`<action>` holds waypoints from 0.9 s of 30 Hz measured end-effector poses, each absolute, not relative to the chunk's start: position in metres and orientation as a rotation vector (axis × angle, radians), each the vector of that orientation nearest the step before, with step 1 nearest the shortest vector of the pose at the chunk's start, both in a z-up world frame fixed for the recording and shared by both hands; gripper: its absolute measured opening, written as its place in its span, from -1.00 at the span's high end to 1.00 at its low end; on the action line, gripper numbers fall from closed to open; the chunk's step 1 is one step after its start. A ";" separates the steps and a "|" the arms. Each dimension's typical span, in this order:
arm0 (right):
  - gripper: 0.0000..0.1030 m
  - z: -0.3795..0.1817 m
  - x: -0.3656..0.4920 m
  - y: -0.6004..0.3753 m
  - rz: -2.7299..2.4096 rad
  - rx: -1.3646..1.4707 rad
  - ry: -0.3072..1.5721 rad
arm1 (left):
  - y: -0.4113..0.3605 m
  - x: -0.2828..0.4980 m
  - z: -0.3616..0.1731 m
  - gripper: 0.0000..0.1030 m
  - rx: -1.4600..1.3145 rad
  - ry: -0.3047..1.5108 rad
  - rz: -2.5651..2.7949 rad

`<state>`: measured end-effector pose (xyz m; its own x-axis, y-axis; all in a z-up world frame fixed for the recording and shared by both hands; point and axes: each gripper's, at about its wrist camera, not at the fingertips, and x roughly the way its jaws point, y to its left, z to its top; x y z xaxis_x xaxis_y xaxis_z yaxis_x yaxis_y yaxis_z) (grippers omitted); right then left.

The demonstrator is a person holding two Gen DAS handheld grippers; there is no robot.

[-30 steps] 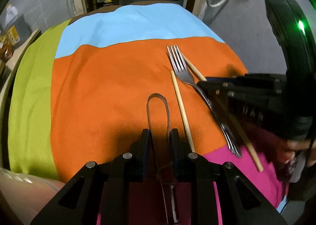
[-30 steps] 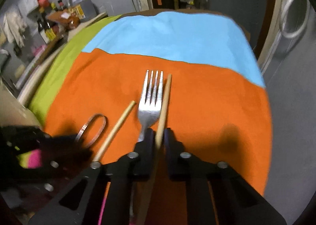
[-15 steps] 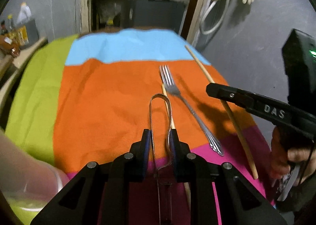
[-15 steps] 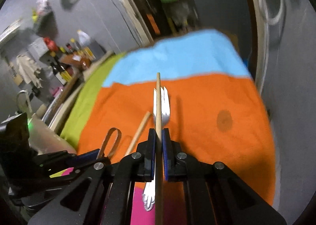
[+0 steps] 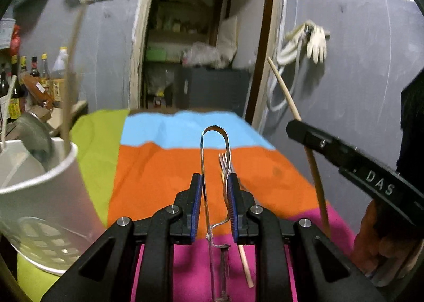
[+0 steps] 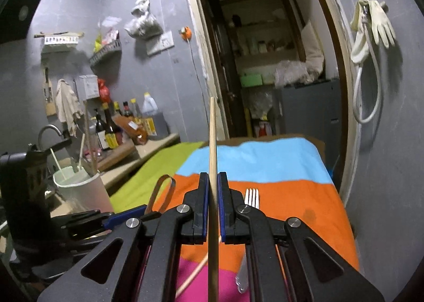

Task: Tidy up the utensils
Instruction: 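Lift the tongs and chopstick and carry both over the white caddy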

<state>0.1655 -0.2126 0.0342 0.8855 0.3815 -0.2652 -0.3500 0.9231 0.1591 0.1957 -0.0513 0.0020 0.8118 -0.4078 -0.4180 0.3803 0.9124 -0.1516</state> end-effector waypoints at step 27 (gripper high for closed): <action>0.91 0.127 0.155 -0.110 0.618 0.261 -0.095 | 0.089 0.158 0.124 0.69 -0.209 0.096 -0.221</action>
